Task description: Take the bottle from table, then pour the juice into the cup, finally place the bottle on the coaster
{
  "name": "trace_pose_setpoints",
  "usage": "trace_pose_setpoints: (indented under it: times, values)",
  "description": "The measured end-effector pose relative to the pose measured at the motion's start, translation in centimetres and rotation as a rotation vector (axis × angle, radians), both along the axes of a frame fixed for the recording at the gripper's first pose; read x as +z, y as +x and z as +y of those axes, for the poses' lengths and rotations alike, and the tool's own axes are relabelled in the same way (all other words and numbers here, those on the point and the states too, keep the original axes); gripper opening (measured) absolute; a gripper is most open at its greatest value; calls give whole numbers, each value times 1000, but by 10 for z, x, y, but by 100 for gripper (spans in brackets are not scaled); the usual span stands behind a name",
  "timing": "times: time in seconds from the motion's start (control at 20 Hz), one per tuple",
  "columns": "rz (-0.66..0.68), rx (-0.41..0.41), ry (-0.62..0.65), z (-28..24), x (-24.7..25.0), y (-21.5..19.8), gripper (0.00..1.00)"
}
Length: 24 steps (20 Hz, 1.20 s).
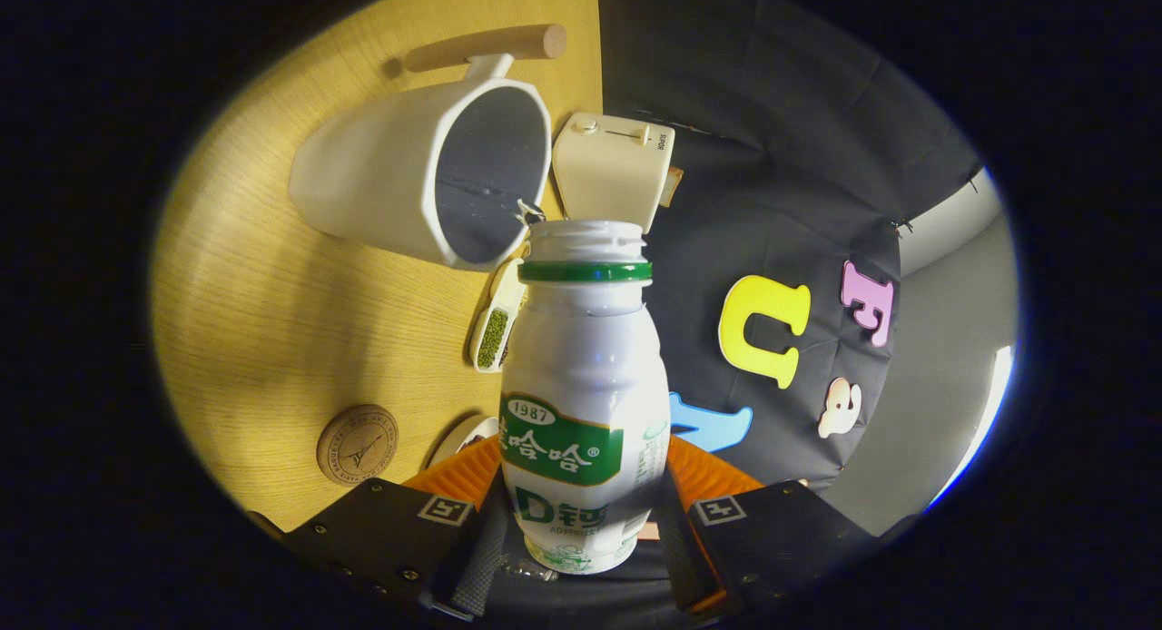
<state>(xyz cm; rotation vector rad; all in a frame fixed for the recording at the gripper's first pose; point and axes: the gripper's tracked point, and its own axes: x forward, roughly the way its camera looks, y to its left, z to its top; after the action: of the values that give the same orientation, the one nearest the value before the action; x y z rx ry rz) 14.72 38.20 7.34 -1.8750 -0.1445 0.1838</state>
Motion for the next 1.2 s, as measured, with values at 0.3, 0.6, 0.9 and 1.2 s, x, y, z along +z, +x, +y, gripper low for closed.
trace_pose_setpoints:
  times: [0.3,0.6,0.9,1.2]
  values:
    - [-21,11,-36,1,8,-2,73]
    - [-30,14,-63,3,11,-1,73]
    - [-45,20,-89,4,12,-2,73]
    - [-67,31,-109,6,15,-5,73]
